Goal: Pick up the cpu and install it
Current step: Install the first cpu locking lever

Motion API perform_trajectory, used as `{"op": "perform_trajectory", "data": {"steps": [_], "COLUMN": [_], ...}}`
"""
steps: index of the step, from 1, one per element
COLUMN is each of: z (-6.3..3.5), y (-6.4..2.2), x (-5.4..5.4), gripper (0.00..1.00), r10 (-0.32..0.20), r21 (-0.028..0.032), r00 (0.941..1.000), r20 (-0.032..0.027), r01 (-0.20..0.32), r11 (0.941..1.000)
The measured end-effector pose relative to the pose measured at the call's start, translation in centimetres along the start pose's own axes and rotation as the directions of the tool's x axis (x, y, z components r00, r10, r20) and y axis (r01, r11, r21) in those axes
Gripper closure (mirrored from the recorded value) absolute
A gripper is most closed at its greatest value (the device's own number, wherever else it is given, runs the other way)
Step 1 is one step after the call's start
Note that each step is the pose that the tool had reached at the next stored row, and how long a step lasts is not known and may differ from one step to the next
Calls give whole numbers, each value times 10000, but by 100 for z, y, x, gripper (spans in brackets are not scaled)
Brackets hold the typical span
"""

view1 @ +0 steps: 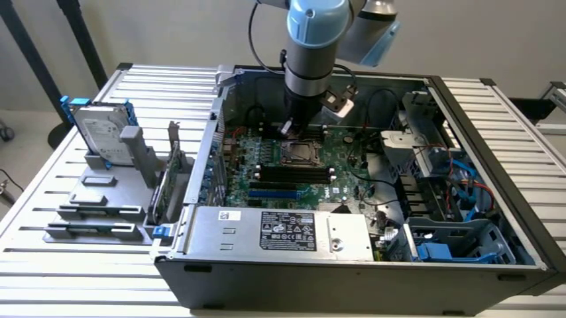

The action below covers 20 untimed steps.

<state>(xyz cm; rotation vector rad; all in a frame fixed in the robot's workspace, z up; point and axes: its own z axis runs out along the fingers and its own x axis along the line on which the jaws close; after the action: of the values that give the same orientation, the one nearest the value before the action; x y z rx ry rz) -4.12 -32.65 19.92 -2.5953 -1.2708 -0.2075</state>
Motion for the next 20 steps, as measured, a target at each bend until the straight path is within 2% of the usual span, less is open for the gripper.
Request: {"op": "perform_trajectory", "data": {"steps": [20], "z": [21], "y": [74], "x": [28], "gripper": [89], "r10": [-1], "r21": [-21], "r00": [10000], "r20": [27], "r01": [1], "r11": [10000]}}
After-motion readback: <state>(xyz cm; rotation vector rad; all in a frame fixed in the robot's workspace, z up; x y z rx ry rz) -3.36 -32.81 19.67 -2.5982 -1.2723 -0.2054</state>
